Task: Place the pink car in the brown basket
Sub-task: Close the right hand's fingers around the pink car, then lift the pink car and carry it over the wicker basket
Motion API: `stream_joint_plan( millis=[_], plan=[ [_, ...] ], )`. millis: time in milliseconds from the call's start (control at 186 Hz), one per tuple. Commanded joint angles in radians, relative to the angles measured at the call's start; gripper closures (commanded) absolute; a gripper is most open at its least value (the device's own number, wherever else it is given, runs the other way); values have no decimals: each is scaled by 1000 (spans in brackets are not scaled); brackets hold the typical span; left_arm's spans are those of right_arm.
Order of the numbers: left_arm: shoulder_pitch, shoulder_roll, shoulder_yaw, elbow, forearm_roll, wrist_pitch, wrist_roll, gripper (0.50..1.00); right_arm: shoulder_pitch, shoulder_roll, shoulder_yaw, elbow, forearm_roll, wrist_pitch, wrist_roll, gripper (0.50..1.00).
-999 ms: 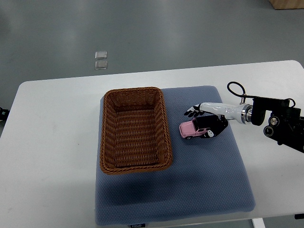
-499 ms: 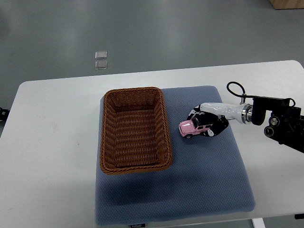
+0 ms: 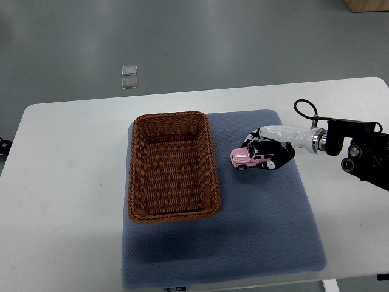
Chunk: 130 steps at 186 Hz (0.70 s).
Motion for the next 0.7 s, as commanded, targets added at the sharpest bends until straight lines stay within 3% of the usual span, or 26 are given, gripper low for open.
stream_joint_plan(
  millis=[0,268,558,693],
  plan=[
    [1,0,0,0,0,0,0,500,3,-9,3,-1,0,-3,0,951],
    [1,0,0,0,0,0,0,500,82,-35,8,-1,14,-2,3,985],
    [0,0,0,1,0,0,0,500,201,-18,6,-1,19,9,36,987],
    [0,0,0,1,0,0,0,500,255,76,2,-9,17,9,45,983]
  ],
)
